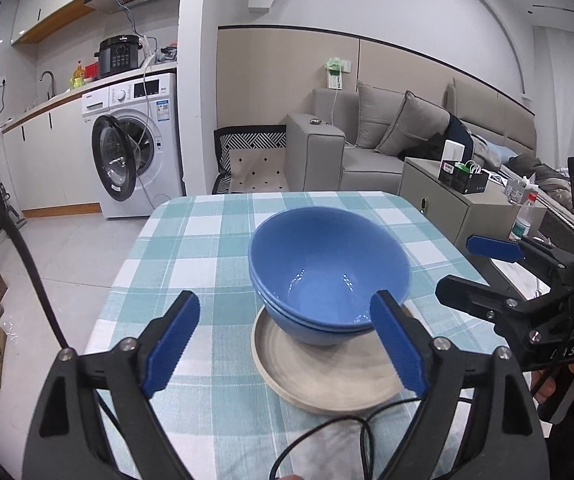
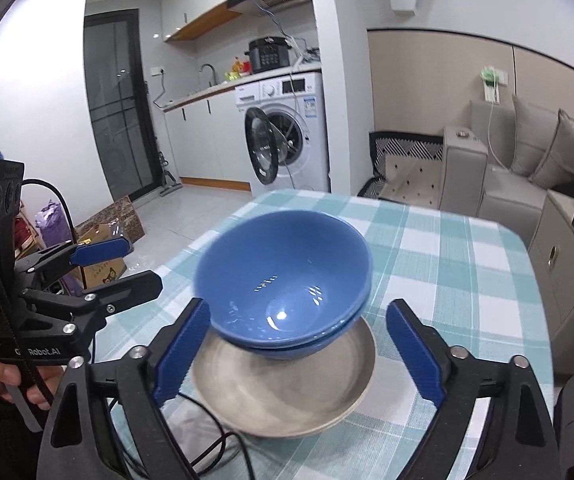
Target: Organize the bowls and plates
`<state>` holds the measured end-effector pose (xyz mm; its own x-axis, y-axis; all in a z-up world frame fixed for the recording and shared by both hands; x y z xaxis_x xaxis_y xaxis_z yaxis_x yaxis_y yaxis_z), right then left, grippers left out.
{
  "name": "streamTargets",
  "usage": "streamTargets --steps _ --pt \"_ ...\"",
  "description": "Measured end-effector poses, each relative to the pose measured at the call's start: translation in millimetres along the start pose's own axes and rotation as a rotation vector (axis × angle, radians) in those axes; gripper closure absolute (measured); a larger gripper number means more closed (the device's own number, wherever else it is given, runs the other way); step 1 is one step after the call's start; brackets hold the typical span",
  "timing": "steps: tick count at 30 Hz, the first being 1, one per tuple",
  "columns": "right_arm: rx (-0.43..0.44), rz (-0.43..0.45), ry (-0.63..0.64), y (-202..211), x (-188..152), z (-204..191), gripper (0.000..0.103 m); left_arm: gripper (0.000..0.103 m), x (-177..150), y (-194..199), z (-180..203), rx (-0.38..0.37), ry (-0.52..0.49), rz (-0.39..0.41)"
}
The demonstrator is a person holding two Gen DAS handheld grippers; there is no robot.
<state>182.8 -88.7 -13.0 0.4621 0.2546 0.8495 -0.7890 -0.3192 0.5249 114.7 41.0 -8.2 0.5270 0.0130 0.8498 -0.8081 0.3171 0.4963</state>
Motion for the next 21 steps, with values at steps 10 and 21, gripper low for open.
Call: streamTargets --steps 10,21 --pt "-0.002 0.047 0.065 60.4 -10.6 -14.7 0.001 0.000 -14.6 59.9 9.7 0.016 0.014 0.040" --pt "-0.002 0.074 0.096 130.9 -28.1 -3.6 0.001 0.000 -25.3 106.6 14.6 0.044 0.009 0.079"
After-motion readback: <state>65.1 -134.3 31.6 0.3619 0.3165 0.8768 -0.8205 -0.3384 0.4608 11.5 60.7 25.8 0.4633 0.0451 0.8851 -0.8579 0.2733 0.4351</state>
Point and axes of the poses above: each gripper's, at about its wrist camera, not at the fingertips, and y roughly against the way its jaws point, z to its right, x to its top, the point moved 9 cm from there along -y, roughly the way its jaws point, and after that the axes turned 13 degrees about -x, right-handed, at the moved point
